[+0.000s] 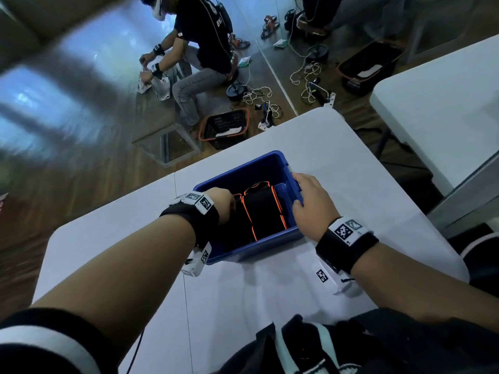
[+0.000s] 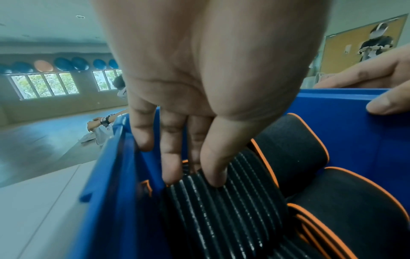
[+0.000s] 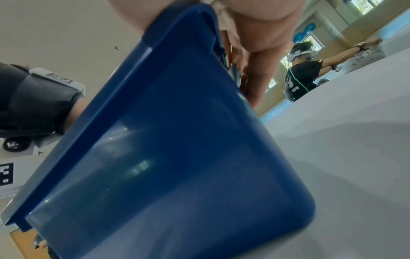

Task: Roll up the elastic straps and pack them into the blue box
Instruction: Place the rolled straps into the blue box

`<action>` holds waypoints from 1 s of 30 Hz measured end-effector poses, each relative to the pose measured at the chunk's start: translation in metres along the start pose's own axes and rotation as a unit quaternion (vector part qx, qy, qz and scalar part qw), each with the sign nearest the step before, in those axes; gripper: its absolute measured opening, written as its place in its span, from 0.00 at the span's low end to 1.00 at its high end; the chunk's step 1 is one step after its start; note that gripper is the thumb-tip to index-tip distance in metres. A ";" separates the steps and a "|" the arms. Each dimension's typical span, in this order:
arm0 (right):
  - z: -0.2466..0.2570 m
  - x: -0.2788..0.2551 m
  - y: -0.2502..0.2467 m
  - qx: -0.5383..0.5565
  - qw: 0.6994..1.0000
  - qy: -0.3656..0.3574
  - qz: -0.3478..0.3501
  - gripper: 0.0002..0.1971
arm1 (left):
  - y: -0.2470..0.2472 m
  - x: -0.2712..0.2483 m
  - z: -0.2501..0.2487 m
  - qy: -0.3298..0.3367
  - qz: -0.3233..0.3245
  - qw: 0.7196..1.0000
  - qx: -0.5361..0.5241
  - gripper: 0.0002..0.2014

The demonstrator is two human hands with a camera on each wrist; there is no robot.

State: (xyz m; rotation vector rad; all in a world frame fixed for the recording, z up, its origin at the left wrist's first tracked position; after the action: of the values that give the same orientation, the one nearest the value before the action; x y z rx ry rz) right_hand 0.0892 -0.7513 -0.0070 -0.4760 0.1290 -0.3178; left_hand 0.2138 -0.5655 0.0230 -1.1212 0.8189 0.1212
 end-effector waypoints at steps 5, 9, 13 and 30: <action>-0.002 0.001 0.002 -0.002 1.000 -0.001 0.009 0.32 | 0.001 0.000 0.000 -0.017 -0.002 1.000 0.014 0.08; -0.001 0.001 0.001 0.003 1.000 -0.002 0.009 0.32 | -0.001 -0.007 0.007 -0.035 -0.040 0.997 0.051 0.11; -0.001 0.002 0.000 0.000 1.000 -0.002 0.009 0.31 | -0.010 -0.026 0.021 -0.061 -0.119 0.991 0.005 0.16; 0.009 0.000 -0.003 -0.009 0.999 -0.030 0.021 0.32 | 0.088 -0.067 0.044 -0.166 -0.302 0.763 -0.548 0.26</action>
State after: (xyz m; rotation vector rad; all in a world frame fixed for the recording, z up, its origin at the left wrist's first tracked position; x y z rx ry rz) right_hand 0.0897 -0.7498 0.0023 -0.4994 0.0842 -0.2608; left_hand 0.1475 -0.4683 0.0072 -2.3426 -0.0675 0.2641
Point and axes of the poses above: each hand's wrist, its own x-axis towards the middle knuckle, its own y-axis out of the palm, z = x × y, the point moved 6 cm from there along x, towards the middle knuckle, and after that the axes turned 1 degree about y, right-handed, at the moved point
